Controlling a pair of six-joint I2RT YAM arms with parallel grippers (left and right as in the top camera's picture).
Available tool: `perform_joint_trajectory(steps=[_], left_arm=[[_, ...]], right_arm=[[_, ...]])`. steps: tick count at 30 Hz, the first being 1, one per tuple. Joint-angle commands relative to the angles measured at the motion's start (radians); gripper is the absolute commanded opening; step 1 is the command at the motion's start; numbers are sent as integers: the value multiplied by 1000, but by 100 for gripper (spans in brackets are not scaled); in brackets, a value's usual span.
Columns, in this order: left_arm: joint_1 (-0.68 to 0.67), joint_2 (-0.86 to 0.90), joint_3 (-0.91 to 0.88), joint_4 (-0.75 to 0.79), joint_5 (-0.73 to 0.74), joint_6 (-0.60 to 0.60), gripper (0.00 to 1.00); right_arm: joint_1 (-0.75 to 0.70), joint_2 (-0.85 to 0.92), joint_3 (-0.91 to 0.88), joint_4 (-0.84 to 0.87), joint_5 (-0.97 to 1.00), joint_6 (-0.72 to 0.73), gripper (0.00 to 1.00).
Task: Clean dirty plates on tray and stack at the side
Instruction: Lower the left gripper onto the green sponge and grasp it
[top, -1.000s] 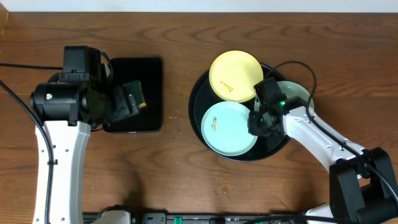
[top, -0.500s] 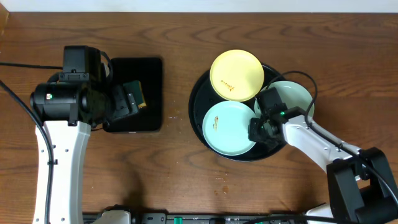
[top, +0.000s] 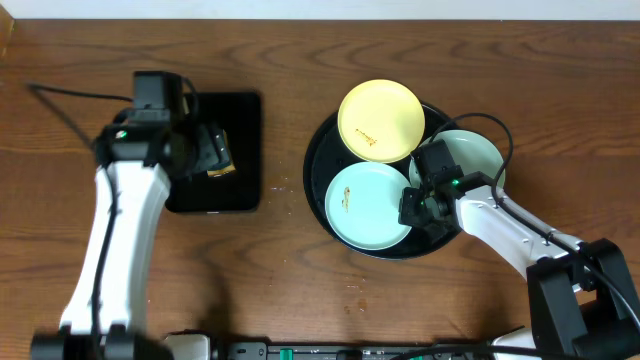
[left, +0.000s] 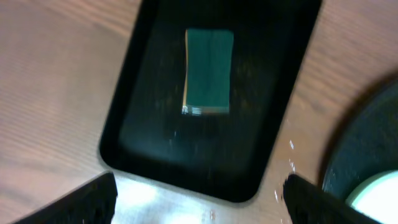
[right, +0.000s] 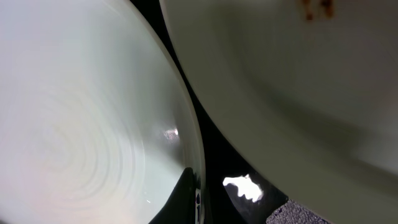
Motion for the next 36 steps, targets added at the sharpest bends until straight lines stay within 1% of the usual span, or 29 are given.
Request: perform_joint_trajectory(steps=[1, 5, 7, 12, 14, 15, 16, 17, 18, 19, 20, 22, 26, 27, 29, 30, 31, 32, 36], left_arm=[[3, 97, -15, 77, -20, -2, 86], [3, 230, -15, 173, -20, -1, 85], [3, 288, -15, 183, -20, -1, 84], [3, 409, -15, 179, -19, -1, 78], [3, 448, -15, 180, -20, -1, 77], [3, 463, -15, 183, -20, -1, 74], [3, 478, -15, 186, -20, 0, 64], [3, 490, -15, 188, -19, 3, 44], [3, 499, -15, 191, -19, 3, 29], [3, 505, -15, 194, -19, 3, 19], [3, 508, -15, 196, -19, 3, 13], [3, 507, -15, 197, -19, 3, 8], [3, 486, -7, 177, -19, 3, 8], [4, 477, 2, 167, -19, 6, 12], [3, 451, 33, 134, -19, 6, 52], [3, 434, 48, 119, -19, 6, 63], [3, 416, 59, 111, -19, 6, 67], [3, 393, 66, 111, -20, 6, 69], [3, 338, 68, 164, -20, 6, 70]], right_arm=[[21, 14, -25, 3, 6, -8, 1], [21, 14, -25, 3, 6, -8, 2], [21, 14, -25, 3, 6, -7, 2], [21, 14, -25, 5, 6, -7, 3], [21, 14, -25, 6, 6, -7, 3], [21, 14, -25, 6, 6, -8, 3], [21, 14, -25, 6, 6, -8, 4], [21, 14, -25, 6, 6, -8, 4], [21, 14, -25, 6, 6, -7, 4], [21, 14, -25, 6, 5, -7, 4], [21, 14, -25, 6, 6, -7, 4], [21, 14, -25, 6, 6, -7, 4], [21, 14, -25, 6, 6, -7, 4], [21, 14, -25, 6, 6, -7, 4], [21, 14, -25, 6, 6, -7, 4], [21, 14, -25, 6, 6, -7, 4], [21, 14, -25, 6, 6, -7, 4], [21, 14, -25, 6, 6, -7, 4], [21, 14, -25, 6, 5, -7, 5]])
